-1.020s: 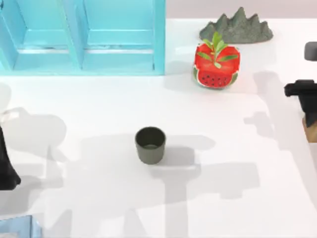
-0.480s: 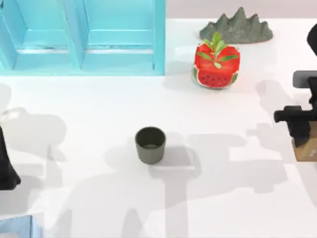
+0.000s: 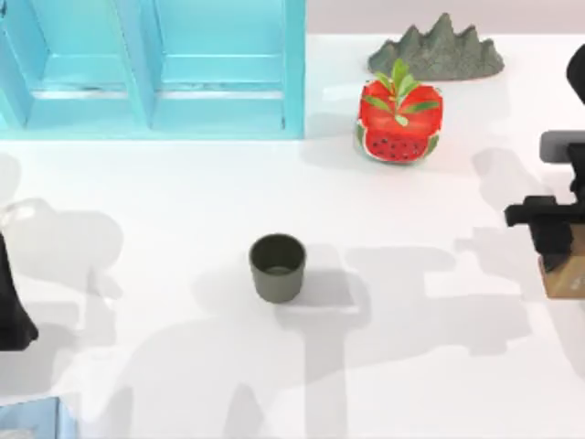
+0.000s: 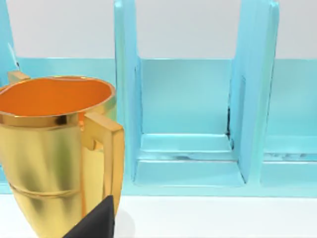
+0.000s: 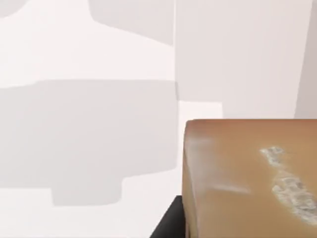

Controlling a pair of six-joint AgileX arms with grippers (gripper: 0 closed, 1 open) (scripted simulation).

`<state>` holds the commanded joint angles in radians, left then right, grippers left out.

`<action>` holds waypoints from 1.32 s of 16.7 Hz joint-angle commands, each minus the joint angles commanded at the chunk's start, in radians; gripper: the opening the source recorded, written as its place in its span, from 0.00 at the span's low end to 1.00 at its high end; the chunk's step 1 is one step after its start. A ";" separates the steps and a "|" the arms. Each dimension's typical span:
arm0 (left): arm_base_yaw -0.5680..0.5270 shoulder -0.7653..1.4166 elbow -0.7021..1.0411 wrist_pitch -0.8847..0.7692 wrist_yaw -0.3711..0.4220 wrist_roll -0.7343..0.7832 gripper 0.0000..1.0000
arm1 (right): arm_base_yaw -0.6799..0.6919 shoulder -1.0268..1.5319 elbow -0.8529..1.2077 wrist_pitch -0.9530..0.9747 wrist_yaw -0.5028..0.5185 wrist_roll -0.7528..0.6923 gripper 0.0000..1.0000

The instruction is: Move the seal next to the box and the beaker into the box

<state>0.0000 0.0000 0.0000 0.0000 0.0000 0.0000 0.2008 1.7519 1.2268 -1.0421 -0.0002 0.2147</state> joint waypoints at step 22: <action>0.000 0.000 0.000 0.000 0.000 0.000 1.00 | -0.002 -0.004 0.118 -0.120 0.001 0.002 1.00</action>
<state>0.0000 0.0000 0.0000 0.0000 0.0000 0.0000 0.1990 1.7480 1.3444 -1.1625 0.0006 0.2163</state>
